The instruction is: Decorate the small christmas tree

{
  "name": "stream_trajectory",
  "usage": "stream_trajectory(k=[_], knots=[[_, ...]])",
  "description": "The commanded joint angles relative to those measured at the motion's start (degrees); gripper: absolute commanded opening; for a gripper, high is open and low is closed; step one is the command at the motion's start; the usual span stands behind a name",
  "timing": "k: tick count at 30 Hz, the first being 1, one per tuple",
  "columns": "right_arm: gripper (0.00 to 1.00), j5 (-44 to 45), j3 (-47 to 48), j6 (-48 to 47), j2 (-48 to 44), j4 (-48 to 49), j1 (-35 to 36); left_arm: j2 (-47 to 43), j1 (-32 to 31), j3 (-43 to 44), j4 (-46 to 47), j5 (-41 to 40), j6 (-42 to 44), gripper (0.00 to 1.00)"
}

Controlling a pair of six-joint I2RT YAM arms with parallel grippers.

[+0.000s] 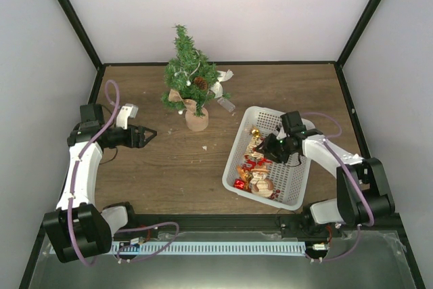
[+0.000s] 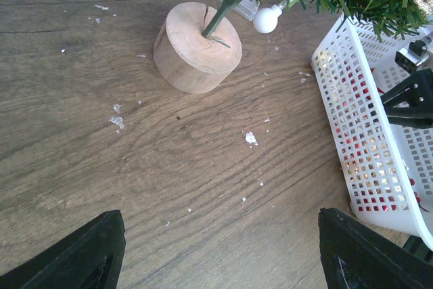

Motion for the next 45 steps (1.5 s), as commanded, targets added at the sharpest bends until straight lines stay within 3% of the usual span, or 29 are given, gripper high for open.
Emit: stream_trajectory(k=[1, 17, 27, 32, 36, 45], knots=[[0.39, 0.0, -0.5, -0.6, 0.7, 2.2, 0.6, -0.1, -0.3, 0.9, 0.4, 0.7, 0.3, 0.79], [0.24, -1.6, -0.6, 0.9, 4.8, 8.8, 0.6, 0.1, -0.2, 0.9, 0.4, 0.5, 0.1, 0.79], [0.25, -1.4, -2.6, 1.7, 3.8, 10.7, 0.6, 0.8, -0.3, 1.2, 0.2, 0.7, 0.4, 0.78], [0.13, -0.5, -2.6, 2.8, 1.6, 12.5, 0.6, -0.1, -0.3, 0.9, 0.5, 0.5, 0.1, 0.79], [0.09, 0.1, -2.3, 3.1, 1.1, 13.3, 0.6, -0.1, -0.3, 0.9, 0.5, 0.5, 0.1, 0.79], [0.08, -2.7, -4.6, 5.0, 4.6, 20.0, 0.6, -0.3, -0.3, 0.9, 0.6, 0.3, 0.1, 0.79]])
